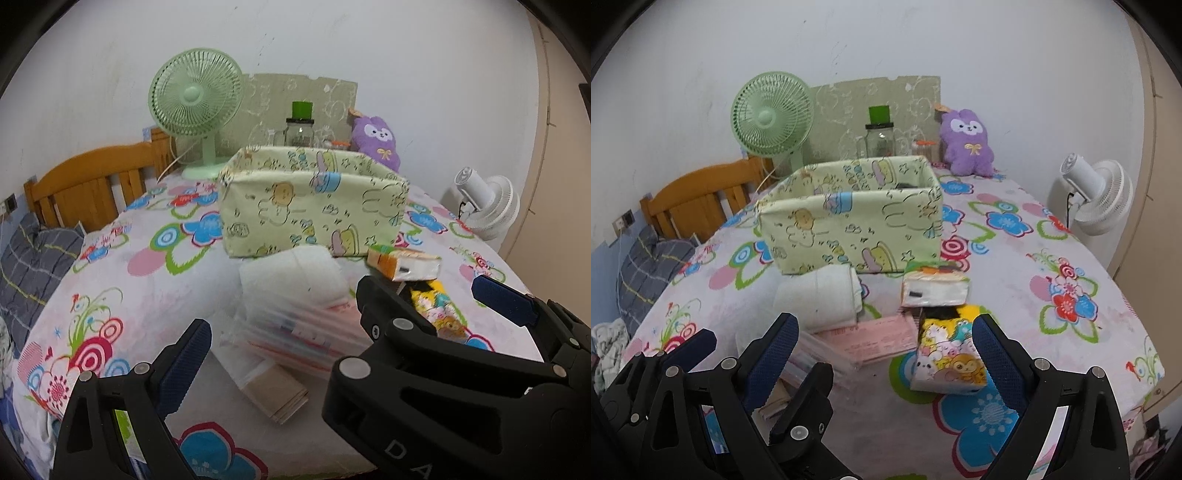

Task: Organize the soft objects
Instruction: 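Grasp the white rolled item with the left tool while the right tool grasps the clear pen bag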

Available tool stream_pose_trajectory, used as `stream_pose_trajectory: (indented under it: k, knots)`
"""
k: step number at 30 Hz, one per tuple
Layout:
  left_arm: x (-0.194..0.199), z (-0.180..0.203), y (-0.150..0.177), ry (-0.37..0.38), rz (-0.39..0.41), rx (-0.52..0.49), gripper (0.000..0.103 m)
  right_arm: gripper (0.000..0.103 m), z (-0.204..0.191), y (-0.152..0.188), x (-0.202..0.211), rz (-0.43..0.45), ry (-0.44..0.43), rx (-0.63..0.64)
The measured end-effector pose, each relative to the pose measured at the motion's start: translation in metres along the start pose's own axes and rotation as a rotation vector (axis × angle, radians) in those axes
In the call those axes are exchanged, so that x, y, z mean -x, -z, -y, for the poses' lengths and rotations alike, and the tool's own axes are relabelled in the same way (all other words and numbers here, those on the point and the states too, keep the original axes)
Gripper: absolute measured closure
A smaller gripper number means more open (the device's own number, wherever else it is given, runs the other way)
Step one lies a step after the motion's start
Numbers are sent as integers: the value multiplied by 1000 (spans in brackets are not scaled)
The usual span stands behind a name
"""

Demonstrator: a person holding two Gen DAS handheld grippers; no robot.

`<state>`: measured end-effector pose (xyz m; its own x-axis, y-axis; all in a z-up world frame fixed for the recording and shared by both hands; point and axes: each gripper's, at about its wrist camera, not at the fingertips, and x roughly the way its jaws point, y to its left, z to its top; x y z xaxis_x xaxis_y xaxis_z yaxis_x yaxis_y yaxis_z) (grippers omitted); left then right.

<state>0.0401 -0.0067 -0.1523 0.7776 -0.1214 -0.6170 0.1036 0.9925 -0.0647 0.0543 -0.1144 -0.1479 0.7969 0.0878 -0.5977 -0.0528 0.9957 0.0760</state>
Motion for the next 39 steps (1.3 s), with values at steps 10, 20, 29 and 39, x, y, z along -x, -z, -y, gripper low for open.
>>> stream_pose_trajectory:
  k: [10,20,29,39]
  knots:
    - [-15,-13,5,5,-81,17,7,7,-10,6,-18,-41,-59,22]
    - [-31,-26,10,10,-155,32,14,24,-24,9,-41,-100,-132,64]
    - [-33,-25,12,-31,-159,-1,37,58,-27,15,-49,-139,-177,66]
    - [-29,-16,12,-38,-160,-31,82,83,-15,17,-36,-102,-184,45]
